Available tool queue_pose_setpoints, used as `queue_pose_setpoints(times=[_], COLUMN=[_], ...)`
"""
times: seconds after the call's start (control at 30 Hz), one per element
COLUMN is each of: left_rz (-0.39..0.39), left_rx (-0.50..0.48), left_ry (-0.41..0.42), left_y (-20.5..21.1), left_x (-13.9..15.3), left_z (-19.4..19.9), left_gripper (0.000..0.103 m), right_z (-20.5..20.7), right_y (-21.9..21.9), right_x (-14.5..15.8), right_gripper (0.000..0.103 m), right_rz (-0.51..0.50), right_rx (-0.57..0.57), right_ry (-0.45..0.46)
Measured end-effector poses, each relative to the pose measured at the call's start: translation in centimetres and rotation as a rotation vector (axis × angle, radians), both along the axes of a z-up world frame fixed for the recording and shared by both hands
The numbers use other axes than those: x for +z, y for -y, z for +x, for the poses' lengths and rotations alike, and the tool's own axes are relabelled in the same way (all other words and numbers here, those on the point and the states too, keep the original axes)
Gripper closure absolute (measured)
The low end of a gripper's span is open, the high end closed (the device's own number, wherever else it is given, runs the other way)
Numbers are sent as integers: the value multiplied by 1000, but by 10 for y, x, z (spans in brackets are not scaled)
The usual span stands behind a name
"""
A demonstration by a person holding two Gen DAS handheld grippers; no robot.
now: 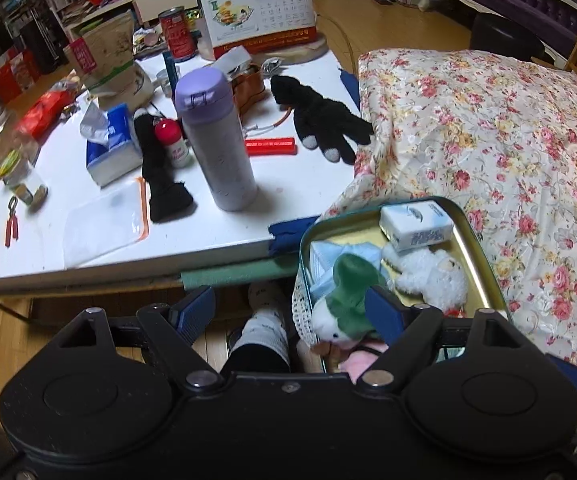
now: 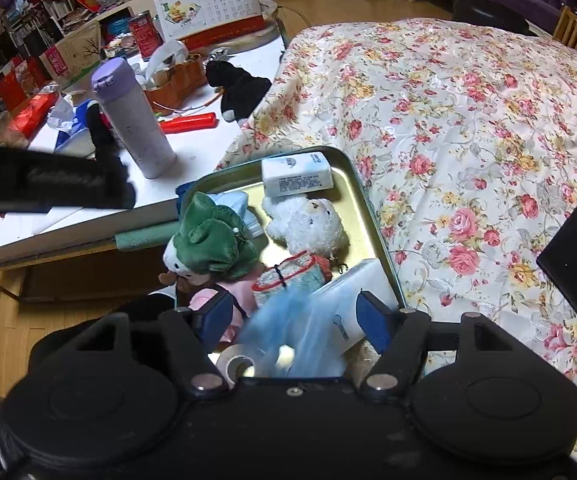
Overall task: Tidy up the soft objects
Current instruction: 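Open the left tool to drop the tissue pack in the tray while the right tool releases the mask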
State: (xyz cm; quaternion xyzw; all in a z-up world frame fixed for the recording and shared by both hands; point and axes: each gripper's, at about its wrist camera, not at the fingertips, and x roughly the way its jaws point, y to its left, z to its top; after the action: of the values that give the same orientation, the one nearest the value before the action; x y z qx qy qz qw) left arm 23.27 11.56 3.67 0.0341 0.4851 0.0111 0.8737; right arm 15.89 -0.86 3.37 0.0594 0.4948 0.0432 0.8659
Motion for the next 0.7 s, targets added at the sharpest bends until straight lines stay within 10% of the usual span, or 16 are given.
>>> queue_pose_setpoints(times=[0.7], left_rz=[-5], left_rx=[7], left_ry=[-51], left_y=[13], left_x=[-10], left_z=[-49], left_gripper=[24], right_z=[-43], right_y=[32], right_x=[12], right_gripper=[34], right_rz=[-75], right_rx=[-84], right_ry=[31])
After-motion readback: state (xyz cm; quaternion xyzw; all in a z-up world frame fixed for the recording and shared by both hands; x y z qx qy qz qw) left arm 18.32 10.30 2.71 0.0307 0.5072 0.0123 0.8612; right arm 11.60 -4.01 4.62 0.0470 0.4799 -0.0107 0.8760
